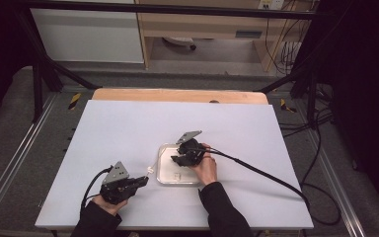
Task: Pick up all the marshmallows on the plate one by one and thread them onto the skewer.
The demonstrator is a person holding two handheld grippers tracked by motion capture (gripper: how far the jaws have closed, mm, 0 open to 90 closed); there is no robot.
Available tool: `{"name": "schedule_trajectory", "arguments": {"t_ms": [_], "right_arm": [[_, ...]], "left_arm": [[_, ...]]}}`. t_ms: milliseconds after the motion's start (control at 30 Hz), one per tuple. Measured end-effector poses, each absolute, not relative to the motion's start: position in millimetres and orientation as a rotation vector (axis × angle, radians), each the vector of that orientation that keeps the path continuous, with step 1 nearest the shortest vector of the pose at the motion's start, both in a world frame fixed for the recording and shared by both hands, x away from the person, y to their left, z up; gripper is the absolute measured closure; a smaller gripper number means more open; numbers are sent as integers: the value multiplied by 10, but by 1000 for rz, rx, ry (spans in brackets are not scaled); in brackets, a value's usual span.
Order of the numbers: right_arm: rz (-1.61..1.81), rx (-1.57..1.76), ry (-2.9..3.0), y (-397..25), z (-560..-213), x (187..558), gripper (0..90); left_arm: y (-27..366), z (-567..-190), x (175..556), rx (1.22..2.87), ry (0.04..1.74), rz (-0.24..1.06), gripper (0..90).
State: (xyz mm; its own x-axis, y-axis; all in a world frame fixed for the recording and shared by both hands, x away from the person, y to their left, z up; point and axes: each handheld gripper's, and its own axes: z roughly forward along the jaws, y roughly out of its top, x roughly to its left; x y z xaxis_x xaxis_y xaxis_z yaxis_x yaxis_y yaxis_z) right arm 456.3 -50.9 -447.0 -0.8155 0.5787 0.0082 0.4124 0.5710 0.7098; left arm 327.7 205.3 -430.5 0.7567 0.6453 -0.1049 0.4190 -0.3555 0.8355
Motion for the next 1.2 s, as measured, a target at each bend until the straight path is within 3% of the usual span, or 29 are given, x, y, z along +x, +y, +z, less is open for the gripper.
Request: {"name": "schedule_trajectory", "arguments": {"t_ms": [167,667,967,1200], "right_arm": [[1089,835,2581,-506,-4469,4554,675],[1194,857,2567,-580,-4245,4470,733],[1152,866,2588,-559,-4326,4510,626],[1091,878,2600,-539,-4454,4570,627]], "left_arm": [[2049,-4306,3275,2006,798,300,880],[2038,-4303,3265,2002,793,299,880],[2027,-4305,3264,2008,787,298,880],[2033,-4301,3266,2006,786,297,880]]}}
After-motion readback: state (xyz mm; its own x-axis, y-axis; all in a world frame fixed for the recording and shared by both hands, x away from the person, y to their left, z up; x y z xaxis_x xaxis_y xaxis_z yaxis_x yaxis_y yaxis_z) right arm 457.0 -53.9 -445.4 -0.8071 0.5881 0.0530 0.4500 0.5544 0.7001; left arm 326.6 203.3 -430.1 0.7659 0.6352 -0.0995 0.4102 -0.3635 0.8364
